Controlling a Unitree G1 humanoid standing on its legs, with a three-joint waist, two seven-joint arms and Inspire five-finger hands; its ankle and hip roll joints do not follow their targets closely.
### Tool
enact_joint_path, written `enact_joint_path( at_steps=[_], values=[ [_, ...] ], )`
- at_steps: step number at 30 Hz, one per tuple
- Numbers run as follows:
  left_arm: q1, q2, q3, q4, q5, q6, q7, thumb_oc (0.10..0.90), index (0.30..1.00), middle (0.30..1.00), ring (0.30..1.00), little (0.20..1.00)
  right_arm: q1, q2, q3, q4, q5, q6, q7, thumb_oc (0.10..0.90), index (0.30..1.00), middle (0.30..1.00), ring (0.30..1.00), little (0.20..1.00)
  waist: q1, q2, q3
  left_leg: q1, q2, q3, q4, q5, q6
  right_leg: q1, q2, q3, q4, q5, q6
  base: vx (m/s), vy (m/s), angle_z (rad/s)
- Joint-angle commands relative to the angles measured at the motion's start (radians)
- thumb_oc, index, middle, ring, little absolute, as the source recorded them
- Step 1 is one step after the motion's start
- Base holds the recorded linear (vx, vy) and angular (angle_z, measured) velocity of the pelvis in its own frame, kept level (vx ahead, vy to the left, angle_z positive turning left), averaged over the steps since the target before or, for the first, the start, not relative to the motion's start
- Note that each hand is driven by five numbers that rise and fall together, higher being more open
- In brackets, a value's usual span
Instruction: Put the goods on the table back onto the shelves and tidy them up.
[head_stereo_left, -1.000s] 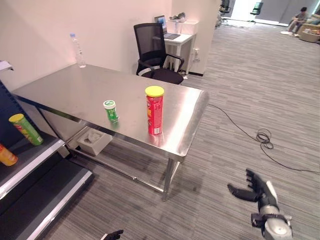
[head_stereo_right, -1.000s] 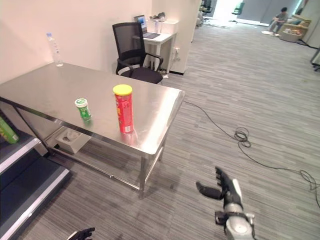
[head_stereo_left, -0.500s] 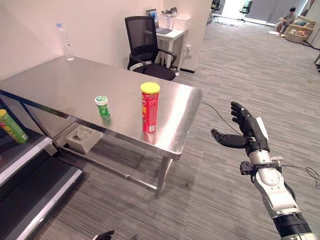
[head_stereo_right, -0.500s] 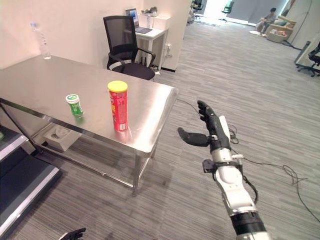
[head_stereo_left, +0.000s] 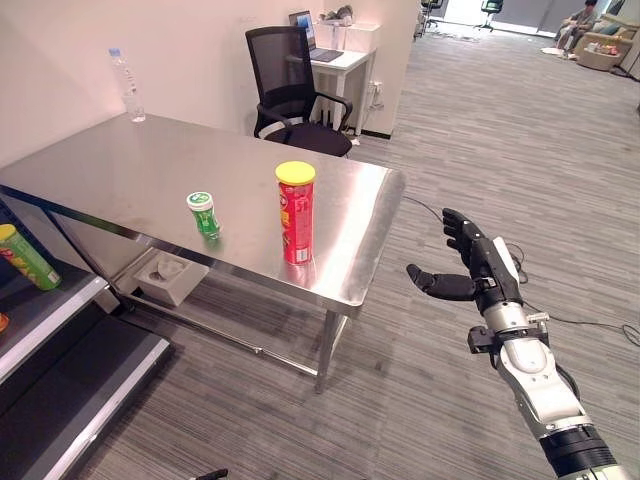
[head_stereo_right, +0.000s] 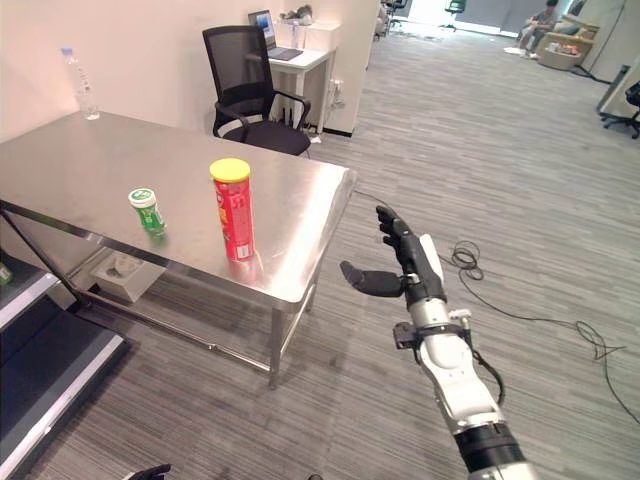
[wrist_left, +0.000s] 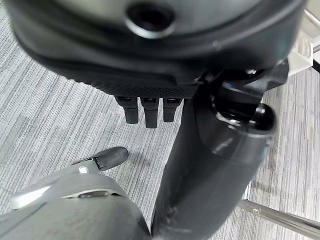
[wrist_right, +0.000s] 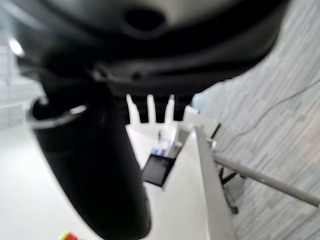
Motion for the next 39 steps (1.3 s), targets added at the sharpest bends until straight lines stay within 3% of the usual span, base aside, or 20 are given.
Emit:
enact_joint_path(
  at_steps=[1,12,23,39],
  values=[
    [-0.073,0.047,-0.05,0.023,0.041,-0.026,0.013,0.8,0.9,0.9,0.9,0.9,-0.232,-0.063,-0.014,-0.067,-0.014,-0.088,-0.011,0.8,0.9,0.9,0.9,0.9,0.008,-0.002,-0.007,0.032,-0.008,-0.03,0.009,-0.122,0.032,-0.011,-0.023,0.038,0.012,-0.034,0.069,-0.02,-0.003,-0.23],
    [-0.103,0.038,-0.075,-0.013,0.032,-0.039,0.022,0.8,0.9,0.9,0.9,0.9,-0.276,-0.079,0.042,-0.072,-0.009,-0.079,0.019,0.8,0.9,0.9,0.9,0.9,0.0,0.004,-0.001,0.025,-0.003,-0.02,0.009,-0.115,0.029,-0.027,-0.018,0.047,0.012,-0.026,0.075,-0.02,0.001,-0.08],
    [-0.091,0.003,-0.107,-0.03,0.04,-0.066,0.03,0.8,0.9,0.9,0.9,0.9,-0.298,-0.22,-0.018,-0.13,-0.017,-0.079,0.006,0.8,0.9,0.9,0.9,0.9,0.061,0.002,-0.002,0.017,-0.007,-0.073,0.009,-0.114,0.037,-0.005,-0.036,-0.039,0.012,-0.023,0.071,0.02,0.001,0.15],
    [-0.047,0.004,-0.082,0.005,-0.005,-0.075,0.055,0.8,0.9,0.9,0.9,0.9,-0.384,-0.239,0.001,-0.066,0.009,-0.097,-0.032,0.8,0.9,0.9,0.9,0.9,0.122,0.005,-0.005,-0.002,-0.029,-0.172,0.009,-0.103,0.034,0.043,-0.065,-0.129,0.012,-0.042,0.061,0.02,0.0,0.24]
  ],
)
